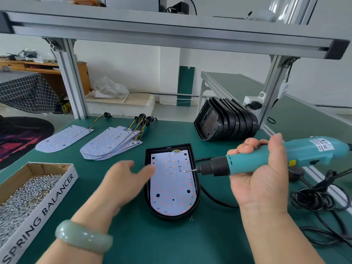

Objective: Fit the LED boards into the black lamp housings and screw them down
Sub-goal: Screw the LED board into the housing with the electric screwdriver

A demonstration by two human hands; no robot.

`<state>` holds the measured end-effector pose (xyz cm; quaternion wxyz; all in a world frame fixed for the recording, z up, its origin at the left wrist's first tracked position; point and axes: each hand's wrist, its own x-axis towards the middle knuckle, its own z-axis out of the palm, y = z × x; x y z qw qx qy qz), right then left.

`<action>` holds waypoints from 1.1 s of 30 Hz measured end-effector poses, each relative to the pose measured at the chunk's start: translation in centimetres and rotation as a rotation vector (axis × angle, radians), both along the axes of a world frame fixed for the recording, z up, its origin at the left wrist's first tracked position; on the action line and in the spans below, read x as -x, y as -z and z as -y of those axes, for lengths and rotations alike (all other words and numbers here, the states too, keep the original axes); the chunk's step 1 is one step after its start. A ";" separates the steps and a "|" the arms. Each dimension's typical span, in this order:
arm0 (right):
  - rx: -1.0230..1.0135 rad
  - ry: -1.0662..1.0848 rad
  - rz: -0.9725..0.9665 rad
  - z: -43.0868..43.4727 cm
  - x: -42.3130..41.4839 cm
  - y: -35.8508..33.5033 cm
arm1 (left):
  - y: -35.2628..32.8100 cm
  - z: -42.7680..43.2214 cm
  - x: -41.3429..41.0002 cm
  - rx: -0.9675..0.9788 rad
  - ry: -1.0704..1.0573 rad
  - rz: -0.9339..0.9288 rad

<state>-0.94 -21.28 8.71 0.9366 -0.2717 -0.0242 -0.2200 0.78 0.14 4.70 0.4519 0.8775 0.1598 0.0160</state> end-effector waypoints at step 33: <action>0.545 0.103 0.039 -2.2 0.1 1.2 | 1.0 4.9 -0.7 -0.056 0.183 0.027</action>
